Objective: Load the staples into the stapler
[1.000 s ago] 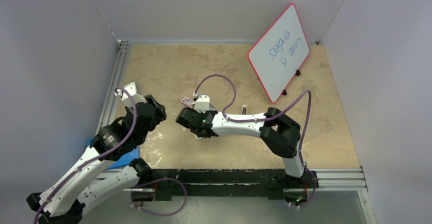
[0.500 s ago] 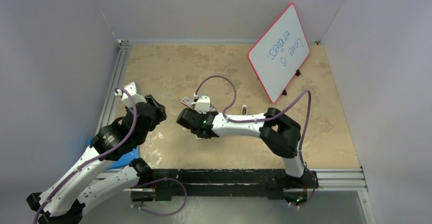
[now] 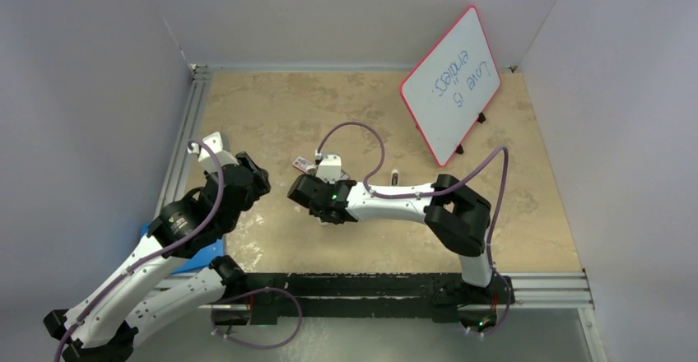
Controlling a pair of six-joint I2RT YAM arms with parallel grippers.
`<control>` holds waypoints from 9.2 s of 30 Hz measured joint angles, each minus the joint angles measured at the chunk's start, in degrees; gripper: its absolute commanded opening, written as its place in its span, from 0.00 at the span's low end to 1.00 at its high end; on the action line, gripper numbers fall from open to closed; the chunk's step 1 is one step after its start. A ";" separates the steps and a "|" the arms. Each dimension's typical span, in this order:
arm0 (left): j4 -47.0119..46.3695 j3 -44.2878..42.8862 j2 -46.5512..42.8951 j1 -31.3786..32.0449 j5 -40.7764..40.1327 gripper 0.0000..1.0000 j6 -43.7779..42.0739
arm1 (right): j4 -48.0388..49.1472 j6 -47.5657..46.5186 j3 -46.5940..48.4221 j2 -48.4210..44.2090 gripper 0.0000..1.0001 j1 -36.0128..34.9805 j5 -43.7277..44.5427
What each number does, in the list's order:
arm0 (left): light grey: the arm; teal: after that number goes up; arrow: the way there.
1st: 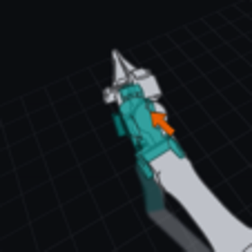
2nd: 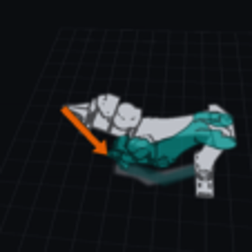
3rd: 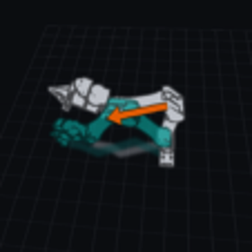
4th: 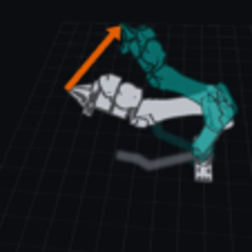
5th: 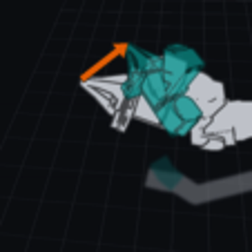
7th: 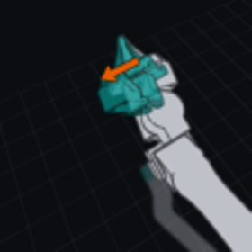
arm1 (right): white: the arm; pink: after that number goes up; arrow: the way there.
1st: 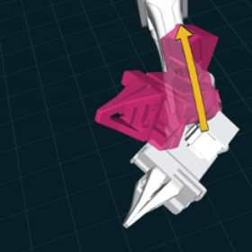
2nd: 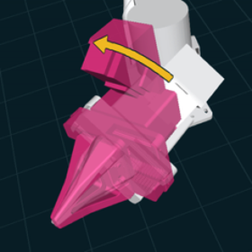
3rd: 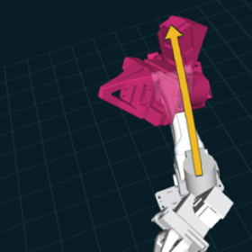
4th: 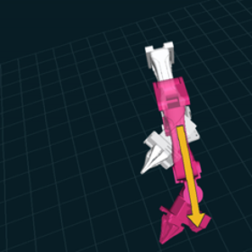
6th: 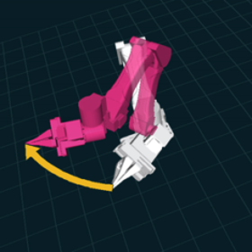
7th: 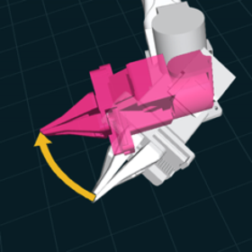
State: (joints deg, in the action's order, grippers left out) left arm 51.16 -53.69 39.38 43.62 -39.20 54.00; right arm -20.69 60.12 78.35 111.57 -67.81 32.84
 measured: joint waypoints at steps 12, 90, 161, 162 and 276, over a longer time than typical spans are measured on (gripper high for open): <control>-0.50 0.00 0.04 0.00 0.02 0.48 -0.02 | 1.73 -2.12 0.07 -1.51 0.29 0.02 -0.63; -4.50 0.28 1.86 0.00 3.63 0.49 -0.68 | 7.80 -6.01 -3.82 -10.58 0.30 11.06 -1.09; -9.92 0.83 6.25 0.00 3.34 0.50 -2.78 | 8.39 -32.72 10.64 10.91 0.16 16.46 -8.33; -9.92 0.83 6.25 0.00 3.34 0.50 -2.78 | 8.41 -32.72 10.51 10.67 0.16 16.46 -8.33; -11.23 2.08 6.86 0.00 6.01 0.51 -2.73 | 0.81 -21.29 -15.23 -8.81 0.05 7.41 -19.06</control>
State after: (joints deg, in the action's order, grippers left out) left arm 39.92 -51.62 46.24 43.62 -33.19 51.27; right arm -19.88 38.83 63.11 102.76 -60.40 13.78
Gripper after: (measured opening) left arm 0.505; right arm 0.048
